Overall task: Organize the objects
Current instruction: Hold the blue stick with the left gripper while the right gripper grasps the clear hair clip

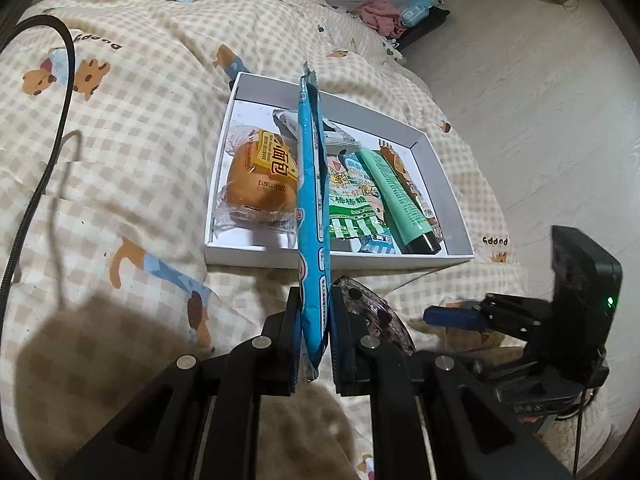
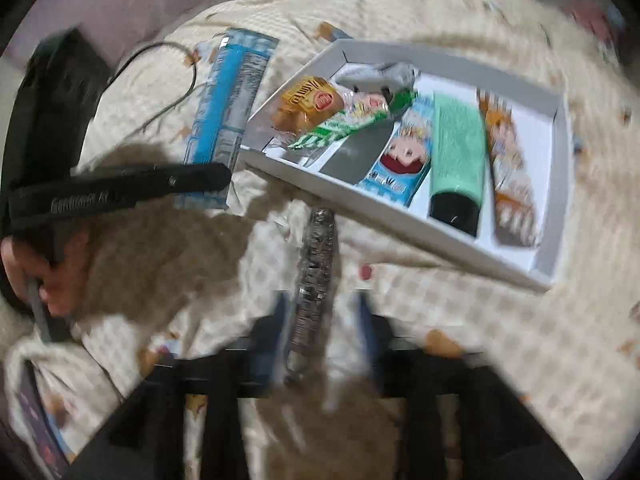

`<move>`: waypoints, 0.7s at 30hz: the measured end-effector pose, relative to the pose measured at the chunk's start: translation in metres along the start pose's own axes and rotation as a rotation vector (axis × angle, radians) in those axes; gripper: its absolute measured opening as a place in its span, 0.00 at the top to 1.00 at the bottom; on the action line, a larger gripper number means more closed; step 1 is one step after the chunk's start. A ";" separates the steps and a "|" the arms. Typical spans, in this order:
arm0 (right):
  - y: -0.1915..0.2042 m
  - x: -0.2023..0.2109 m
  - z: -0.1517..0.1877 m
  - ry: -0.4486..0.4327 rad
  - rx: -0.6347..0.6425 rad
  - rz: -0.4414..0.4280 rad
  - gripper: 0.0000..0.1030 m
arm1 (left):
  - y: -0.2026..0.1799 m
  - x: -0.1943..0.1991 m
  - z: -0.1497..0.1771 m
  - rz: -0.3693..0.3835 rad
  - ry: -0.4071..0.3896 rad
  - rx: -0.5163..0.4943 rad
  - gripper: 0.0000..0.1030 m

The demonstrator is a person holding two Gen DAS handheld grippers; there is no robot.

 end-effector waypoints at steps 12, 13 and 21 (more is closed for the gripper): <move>-0.022 0.003 0.019 -0.098 -0.263 -0.192 0.84 | -0.010 -0.002 0.003 -0.005 0.010 -0.062 0.87; -0.022 0.013 0.021 -0.125 -0.298 -0.243 0.84 | -0.011 -0.001 0.003 -0.002 0.004 -0.064 0.87; -0.015 0.060 0.040 -0.378 -0.354 -0.427 0.84 | -0.013 0.004 0.002 0.002 -0.049 -0.085 0.87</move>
Point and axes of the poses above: each gripper's, at about its wrist camera, not at the fingertips, and x roughly against the way its jaws point, y to its left, z to its underside, the point moved 4 cm from there along -x, roughly the way its jaws point, and after that the axes turned 6 degrees about -z, right-handed, at the moved point
